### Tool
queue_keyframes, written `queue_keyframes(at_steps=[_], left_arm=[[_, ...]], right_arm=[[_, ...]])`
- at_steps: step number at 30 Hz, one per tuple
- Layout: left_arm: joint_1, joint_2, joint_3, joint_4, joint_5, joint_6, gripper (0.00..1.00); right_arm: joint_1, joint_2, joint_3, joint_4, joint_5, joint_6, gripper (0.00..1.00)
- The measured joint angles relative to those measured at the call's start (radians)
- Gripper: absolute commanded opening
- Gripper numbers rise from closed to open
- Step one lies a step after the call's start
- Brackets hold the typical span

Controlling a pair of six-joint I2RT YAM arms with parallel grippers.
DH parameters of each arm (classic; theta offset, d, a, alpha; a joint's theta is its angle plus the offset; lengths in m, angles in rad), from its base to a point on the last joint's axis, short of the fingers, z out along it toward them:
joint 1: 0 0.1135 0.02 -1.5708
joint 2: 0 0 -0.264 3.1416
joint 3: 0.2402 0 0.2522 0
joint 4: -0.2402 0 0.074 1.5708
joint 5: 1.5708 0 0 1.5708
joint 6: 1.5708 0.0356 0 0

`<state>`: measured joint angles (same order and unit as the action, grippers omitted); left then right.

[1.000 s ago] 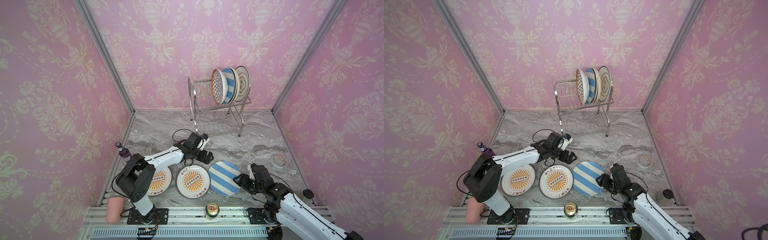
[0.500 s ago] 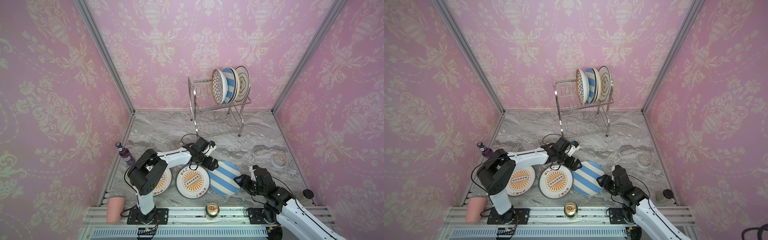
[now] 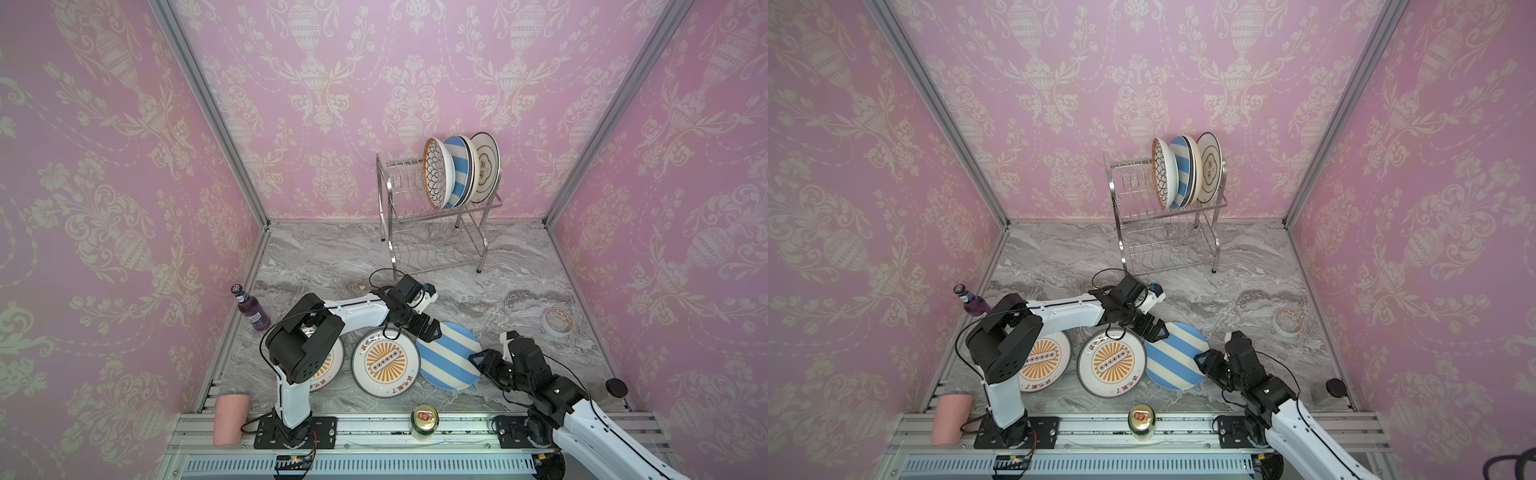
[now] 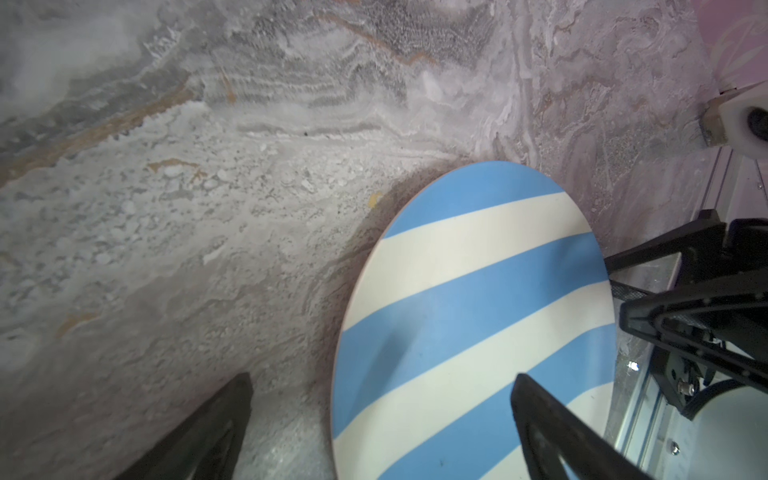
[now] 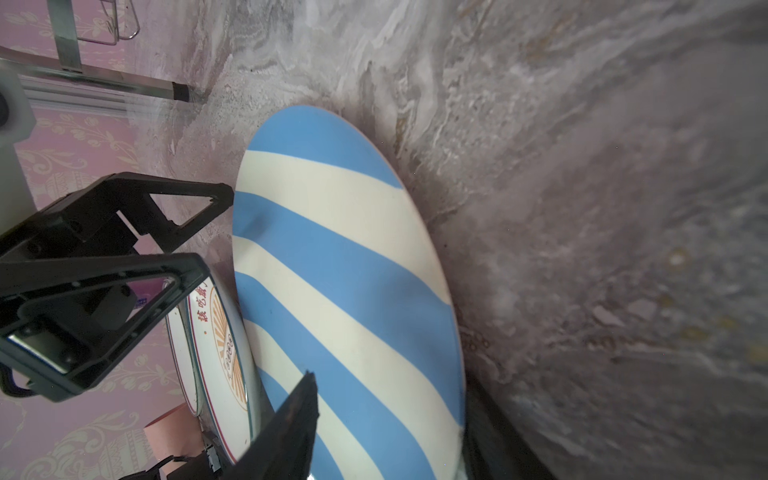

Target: Load the plates into the dish rack

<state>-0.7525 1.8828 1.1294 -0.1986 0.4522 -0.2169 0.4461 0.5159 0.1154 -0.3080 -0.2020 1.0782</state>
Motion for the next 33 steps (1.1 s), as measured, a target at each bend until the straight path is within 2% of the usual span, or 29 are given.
queue_keyframes(at_steps=[20,26,33], left_arm=[[-0.018,0.032,0.018,0.051,0.069,-0.002,0.99],[-0.018,0.043,0.021,0.075,0.088,-0.006,0.99],[-0.019,0.052,0.032,0.079,0.093,-0.010,0.99]], right_arm=[[-0.009,-0.019,-0.043,0.159,0.053,0.053,0.37],[-0.020,0.029,-0.061,0.217,0.059,0.053,0.32],[-0.039,0.098,-0.063,0.233,0.061,0.048,0.22]])
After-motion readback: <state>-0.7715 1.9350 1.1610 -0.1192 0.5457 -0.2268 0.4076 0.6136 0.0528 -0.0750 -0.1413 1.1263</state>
